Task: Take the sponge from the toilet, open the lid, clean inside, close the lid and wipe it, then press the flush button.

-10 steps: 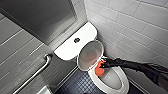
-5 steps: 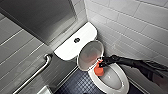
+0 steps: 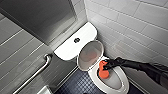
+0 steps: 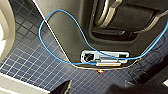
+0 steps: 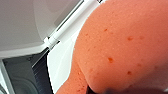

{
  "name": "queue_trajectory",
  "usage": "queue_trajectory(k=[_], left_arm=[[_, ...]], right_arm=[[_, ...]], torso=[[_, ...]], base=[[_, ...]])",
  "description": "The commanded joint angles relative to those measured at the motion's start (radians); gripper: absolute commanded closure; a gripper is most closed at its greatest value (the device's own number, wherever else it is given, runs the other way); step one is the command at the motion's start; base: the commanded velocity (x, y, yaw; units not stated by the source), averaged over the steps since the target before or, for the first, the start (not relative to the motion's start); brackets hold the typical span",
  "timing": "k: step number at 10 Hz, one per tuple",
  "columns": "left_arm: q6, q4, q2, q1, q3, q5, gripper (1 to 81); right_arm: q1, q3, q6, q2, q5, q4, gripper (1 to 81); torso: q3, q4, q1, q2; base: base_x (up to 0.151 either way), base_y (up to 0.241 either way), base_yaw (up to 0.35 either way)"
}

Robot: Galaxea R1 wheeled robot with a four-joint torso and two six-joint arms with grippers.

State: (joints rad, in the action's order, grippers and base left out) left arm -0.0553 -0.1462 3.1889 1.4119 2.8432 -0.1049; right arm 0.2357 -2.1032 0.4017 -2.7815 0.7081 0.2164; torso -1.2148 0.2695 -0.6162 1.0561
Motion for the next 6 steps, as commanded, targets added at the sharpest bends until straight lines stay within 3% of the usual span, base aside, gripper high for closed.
queue_trajectory(k=[1, 6], left_arm=[[-0.006, -0.004, -0.009, 0.048, 0.009, 0.091, 1.0], [-0.006, -0.006, -0.007, 0.048, 0.009, 0.09, 1.0]], right_arm=[[-0.059, -0.009, 0.005, 0.027, -0.001, 0.064, 81.1], [0.052, 0.0, 0.006, 0.209, -0.079, 0.038, 81.1]], torso=[[0.0, 0.0, 0.0, 0.0], [0.0, 0.0, 0.0, 0.0]], base=[[0.0, 0.0, 0.0], [0.0, 0.0, 0.0]])
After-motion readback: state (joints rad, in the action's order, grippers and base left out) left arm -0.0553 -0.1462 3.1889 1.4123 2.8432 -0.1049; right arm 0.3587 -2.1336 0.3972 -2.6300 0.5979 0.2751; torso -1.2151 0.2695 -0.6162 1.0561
